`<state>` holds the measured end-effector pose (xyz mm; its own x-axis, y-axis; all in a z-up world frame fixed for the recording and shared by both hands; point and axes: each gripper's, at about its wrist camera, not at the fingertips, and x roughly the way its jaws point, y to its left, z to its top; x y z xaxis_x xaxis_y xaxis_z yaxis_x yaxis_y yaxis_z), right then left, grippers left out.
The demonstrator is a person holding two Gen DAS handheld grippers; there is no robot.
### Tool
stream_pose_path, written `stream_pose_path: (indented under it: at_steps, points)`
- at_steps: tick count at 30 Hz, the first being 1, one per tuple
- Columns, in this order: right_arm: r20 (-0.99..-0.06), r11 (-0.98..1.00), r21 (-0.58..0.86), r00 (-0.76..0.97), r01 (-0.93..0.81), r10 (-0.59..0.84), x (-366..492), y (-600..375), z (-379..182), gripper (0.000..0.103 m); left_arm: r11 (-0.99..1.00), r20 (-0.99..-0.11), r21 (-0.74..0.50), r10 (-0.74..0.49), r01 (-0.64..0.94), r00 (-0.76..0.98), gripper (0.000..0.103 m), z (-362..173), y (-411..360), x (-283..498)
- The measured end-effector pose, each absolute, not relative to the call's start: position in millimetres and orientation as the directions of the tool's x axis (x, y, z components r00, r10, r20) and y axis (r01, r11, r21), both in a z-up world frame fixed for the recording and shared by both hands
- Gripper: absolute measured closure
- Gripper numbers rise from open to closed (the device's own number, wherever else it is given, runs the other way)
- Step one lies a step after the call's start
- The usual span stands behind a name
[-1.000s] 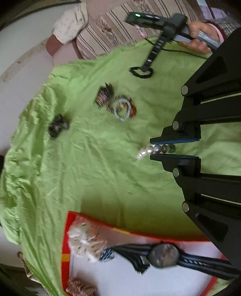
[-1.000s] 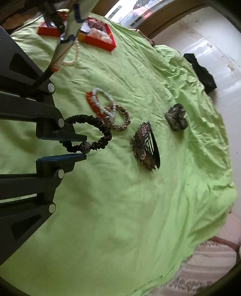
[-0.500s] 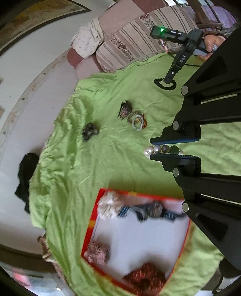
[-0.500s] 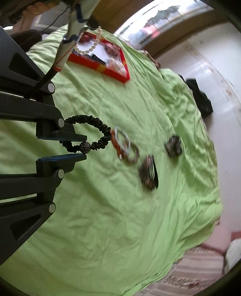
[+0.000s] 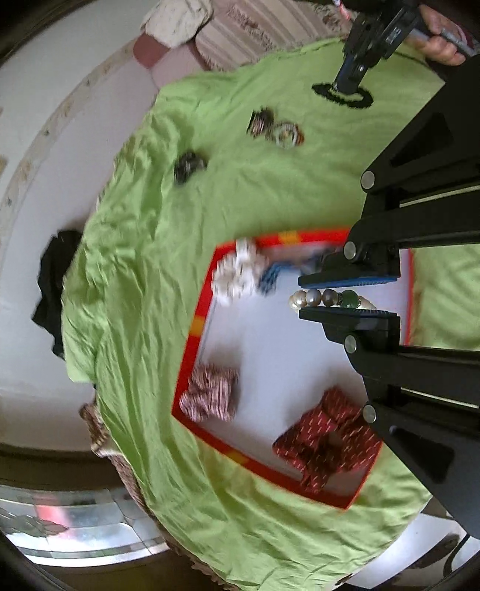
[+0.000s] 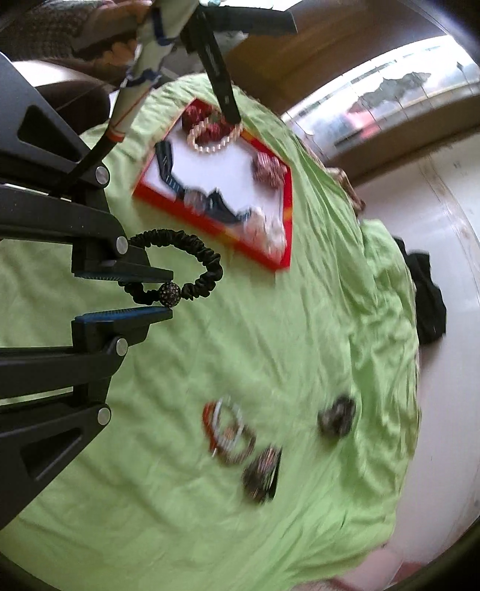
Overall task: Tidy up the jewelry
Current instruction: 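Carry both bracelets into the red tray and open both tools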
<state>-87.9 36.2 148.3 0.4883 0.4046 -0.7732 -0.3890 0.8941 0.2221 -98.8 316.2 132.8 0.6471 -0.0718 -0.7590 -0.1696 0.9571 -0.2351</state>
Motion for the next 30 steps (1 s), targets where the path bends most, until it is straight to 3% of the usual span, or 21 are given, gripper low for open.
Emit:
stream_pose_path:
  at_steps: [8, 14, 20, 30]
  points:
    - [-0.784, 0.819, 0.282, 0.372, -0.499, 0.497, -77, 125, 139, 0.089, 0.932, -0.784, -0.311, -0.141, -0.186, 0.604, 0.094, 106, 354, -84]
    - [-0.81, 0.776, 0.273, 0.299, -0.568, 0.504, -78, 179, 115, 0.089, 0.853, -0.735, -0.499, -0.324, -0.152, 0.595, 0.094, 93, 365, -105]
    - [-0.848, 0.769, 0.181, 0.298, -0.613, 0.438, -77, 212, 91, 0.089, 0.892, -0.812, -0.372, -0.18, -0.255, 0.556, 0.094, 75, 379, -122]
    - [-0.882, 0.776, 0.142, 0.277, -0.615, 0.381, -70, 231, 62, 0.089, 0.9, -0.825, -0.332, -0.131, -0.283, 0.549, 0.094, 68, 387, -130]
